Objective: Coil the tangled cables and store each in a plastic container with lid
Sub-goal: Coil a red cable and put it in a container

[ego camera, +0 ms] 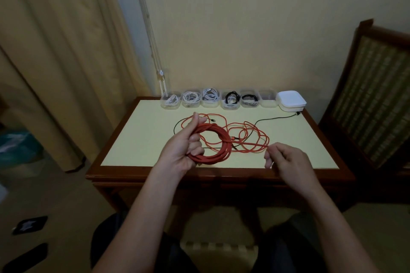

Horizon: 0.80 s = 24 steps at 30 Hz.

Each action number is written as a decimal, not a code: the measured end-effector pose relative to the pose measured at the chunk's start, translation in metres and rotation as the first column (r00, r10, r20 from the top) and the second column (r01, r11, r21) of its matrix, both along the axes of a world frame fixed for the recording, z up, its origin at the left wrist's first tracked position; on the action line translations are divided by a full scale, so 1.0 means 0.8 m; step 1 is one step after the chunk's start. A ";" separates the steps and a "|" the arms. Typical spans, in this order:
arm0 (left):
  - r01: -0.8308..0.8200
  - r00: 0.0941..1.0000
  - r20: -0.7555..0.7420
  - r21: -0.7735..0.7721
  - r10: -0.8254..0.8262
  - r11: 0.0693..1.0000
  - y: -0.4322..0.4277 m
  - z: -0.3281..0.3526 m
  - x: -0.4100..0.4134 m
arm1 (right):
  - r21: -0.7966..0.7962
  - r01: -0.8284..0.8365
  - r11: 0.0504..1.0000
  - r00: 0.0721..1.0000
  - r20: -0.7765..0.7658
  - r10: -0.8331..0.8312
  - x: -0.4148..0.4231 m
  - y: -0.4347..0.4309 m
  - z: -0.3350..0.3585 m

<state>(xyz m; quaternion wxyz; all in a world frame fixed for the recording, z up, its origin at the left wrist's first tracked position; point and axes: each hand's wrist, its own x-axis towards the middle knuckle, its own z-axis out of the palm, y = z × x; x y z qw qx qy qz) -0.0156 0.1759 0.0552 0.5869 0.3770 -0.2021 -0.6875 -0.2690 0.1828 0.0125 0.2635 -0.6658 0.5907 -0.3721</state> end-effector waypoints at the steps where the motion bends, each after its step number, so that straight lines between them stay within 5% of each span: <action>1: 0.008 1.000 -0.019 0.002 -0.008 1.000 0.000 0.000 -0.004 | 0.000 0.013 1.000 1.000 0.027 -0.013 -0.001 0.000 -0.001; 6: 0.002 0.991 -0.131 0.035 0.002 0.999 0.001 -0.002 -0.017 | -0.103 0.085 0.991 0.993 0.090 -0.076 0.012 0.009 -0.013; 11: -0.015 0.961 -0.273 0.083 0.037 0.996 0.001 0.000 -0.023 | -0.433 0.065 0.899 0.952 -0.244 -0.186 0.026 0.011 -0.045; 15: -0.045 0.948 -0.309 0.102 0.075 0.994 0.001 0.002 -0.026 | -0.468 0.000 0.884 0.928 -0.330 -0.175 0.049 0.016 -0.046; 20: -0.086 0.946 -0.303 0.102 0.113 0.991 0.001 0.003 -0.033 | -0.125 0.167 0.978 0.970 0.200 -0.140 0.082 0.028 -0.022; 22: -0.099 0.950 -0.287 0.098 0.124 0.990 0.001 0.002 -0.037 | 0.147 0.156 0.977 0.814 0.540 -0.212 0.094 0.027 -0.013; 24: -0.104 0.948 -0.292 0.099 0.128 0.990 -0.001 0.001 -0.041 | 0.309 0.013 0.951 0.480 0.833 -0.277 0.104 0.025 -0.006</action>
